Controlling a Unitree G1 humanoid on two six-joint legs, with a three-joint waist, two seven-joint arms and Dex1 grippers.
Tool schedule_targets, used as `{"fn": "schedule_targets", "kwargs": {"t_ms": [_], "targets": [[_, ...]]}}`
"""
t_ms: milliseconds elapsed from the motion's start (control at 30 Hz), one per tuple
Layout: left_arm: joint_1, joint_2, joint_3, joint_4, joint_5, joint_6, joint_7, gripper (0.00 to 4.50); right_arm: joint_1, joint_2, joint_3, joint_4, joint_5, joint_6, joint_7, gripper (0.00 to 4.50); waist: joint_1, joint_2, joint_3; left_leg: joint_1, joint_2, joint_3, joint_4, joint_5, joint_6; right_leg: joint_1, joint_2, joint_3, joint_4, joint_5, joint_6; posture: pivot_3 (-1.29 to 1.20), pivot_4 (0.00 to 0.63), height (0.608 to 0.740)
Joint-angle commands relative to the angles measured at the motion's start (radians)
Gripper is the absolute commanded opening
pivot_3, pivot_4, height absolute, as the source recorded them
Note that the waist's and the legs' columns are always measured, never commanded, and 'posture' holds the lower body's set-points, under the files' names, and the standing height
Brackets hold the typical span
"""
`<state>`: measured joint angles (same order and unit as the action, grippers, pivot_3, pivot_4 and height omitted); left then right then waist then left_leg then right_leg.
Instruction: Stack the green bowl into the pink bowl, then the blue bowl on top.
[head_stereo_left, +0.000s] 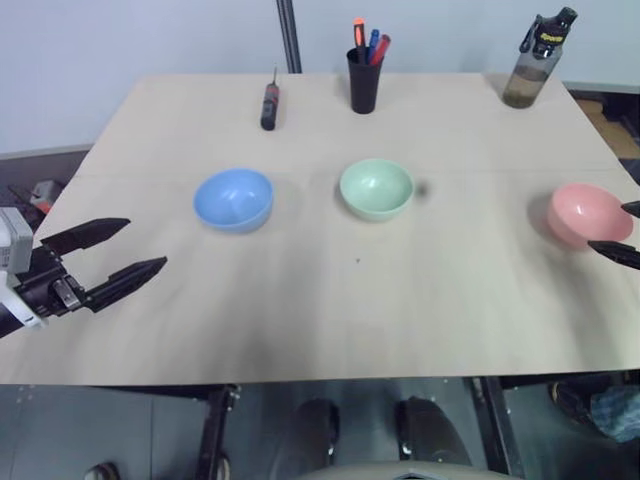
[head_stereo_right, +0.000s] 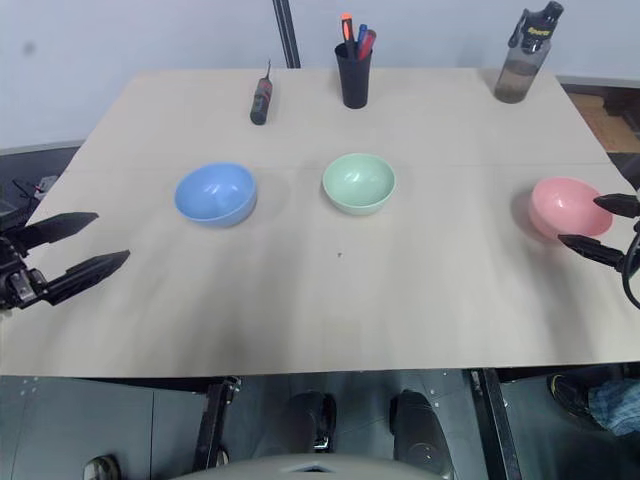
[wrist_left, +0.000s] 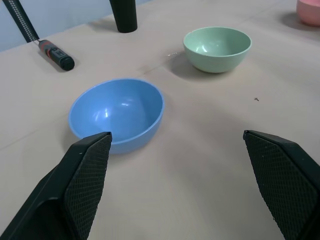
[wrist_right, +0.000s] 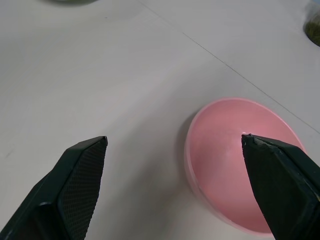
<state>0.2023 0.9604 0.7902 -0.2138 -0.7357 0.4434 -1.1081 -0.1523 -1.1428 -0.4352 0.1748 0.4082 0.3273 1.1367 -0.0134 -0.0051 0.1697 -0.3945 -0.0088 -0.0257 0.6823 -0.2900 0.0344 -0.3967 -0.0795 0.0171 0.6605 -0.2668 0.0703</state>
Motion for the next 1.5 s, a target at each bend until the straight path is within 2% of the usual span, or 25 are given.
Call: {"fn": "schedule_targets", "kwargs": {"t_ms": [33,200,333,500,633,733,867,933,1067,1167,1367,1500], "targets": [[-0.044,0.009,-0.018,-0.015,-0.003,-0.006,0.012,4.47,-0.012,-0.001,-0.036,-0.03,-0.006,-0.017,-0.03,4.5,0.0,0.0,0.0,0.0,0.0,0.0,0.0,0.0,0.0,0.0,0.0,0.0,0.0,0.0,0.0,0.0,0.15,0.74],[-0.119,-0.025,-0.081,-0.073,-0.038,0.02,0.057,4.47,-0.072,0.064,0.048,-0.061,-0.032,-0.011,-0.101,4.5,0.002,0.0,0.0,0.0,-0.001,-0.001,0.0,0.0,0.0,0.0,0.0,-0.001,0.001,0.0,0.0,0.0,0.15,0.74],[-0.154,-0.045,-0.107,-0.137,-0.11,0.044,0.043,4.47,-0.157,0.102,0.161,-0.079,-0.124,0.048,-0.222,4.5,-0.004,0.0,0.0,-0.001,0.0,0.0,0.0,0.002,-0.003,-0.002,0.0,0.001,0.001,0.0,0.0,0.0,0.15,0.74],[-0.258,-0.071,-0.215,-0.216,-0.175,0.056,0.063,4.47,-0.294,0.194,0.318,-0.023,-0.188,0.173,-0.285,4.5,0.001,0.0,0.0,-0.002,-0.001,0.0,0.0,0.002,-0.004,-0.002,0.0,0.0,0.001,0.0,0.0,0.0,0.15,0.74],[-0.298,-0.085,-0.251,-0.241,-0.187,0.056,0.087,4.47,-0.363,0.238,0.391,0.072,-0.261,0.201,-0.341,4.5,0.003,0.0,0.0,-0.005,-0.003,-0.001,0.0,0.003,-0.004,-0.004,0.002,0.0,0.001,0.0,0.0,0.0,0.15,0.74],[-0.294,-0.091,-0.243,-0.26,-0.217,0.071,0.102,4.5,-0.418,0.259,0.417,0.162,-0.313,0.187,-0.398,3.69,0.0,0.0,0.0,-0.006,-0.004,0.0,0.0,0.002,-0.004,-0.006,0.002,0.001,0.001,0.0,0.0,0.0,0.15,0.74],[-0.279,-0.095,-0.238,-0.279,-0.233,0.078,0.113,4.5,-0.43,0.259,0.399,0.153,-0.32,0.16,-0.402,1.88,-0.001,0.0,0.0,-0.006,-0.004,0.0,0.0,0.003,-0.004,-0.007,0.003,0.001,0.001,0.0,0.0,0.0,0.15,0.74],[-0.276,-0.099,-0.243,-0.28,-0.232,0.075,0.116,4.5,-0.409,0.262,0.373,0.1,-0.293,0.117,-0.383,1.17,-0.001,0.0,0.0,-0.006,-0.003,0.001,0.0,0.003,-0.004,-0.007,0.003,0.001,0.001,0.0,0.0,0.0,0.15,0.74],[-0.277,-0.111,-0.259,-0.28,-0.223,0.068,0.122,4.5,-0.372,0.259,0.321,0.021,-0.253,0.097,-0.376,1.17,0.0,0.0,0.0,-0.006,-0.003,0.001,0.0,0.003,-0.004,-0.006,0.003,0.001,0.002,0.0,0.0,0.0,0.15,0.74],[-0.293,-0.115,-0.273,-0.276,-0.228,0.072,0.127,4.5,-0.378,0.247,0.28,0.017,-0.262,0.134,-0.437,2.01,0.001,0.0,0.0,-0.006,-0.004,0.001,0.001,0.003,-0.004,-0.006,0.003,0.001,0.002,0.0,0.0,0.0,0.15,0.74],[-0.347,-0.103,-0.309,-0.257,-0.262,0.088,0.097,4.5,-0.349,0.237,0.282,0.016,-0.302,0.227,-0.497,4.4,0.001,0.0,0.0,-0.006,-0.004,0.0,0.001,0.003,-0.004,-0.006,0.004,0.001,0.002,0.0,0.0,0.0,0.15,0.74],[-0.393,-0.105,-0.35,-0.253,-0.277,0.099,0.074,4.5,-0.353,0.259,0.304,0.061,-0.312,0.256,-0.512,4.4,-0.002,0.0,0.0,-0.006,-0.004,0.001,0.001,0.003,-0.004,-0.006,0.004,0.001,0.002,0.0,0.0,0.0,0.15,0.74]]}}
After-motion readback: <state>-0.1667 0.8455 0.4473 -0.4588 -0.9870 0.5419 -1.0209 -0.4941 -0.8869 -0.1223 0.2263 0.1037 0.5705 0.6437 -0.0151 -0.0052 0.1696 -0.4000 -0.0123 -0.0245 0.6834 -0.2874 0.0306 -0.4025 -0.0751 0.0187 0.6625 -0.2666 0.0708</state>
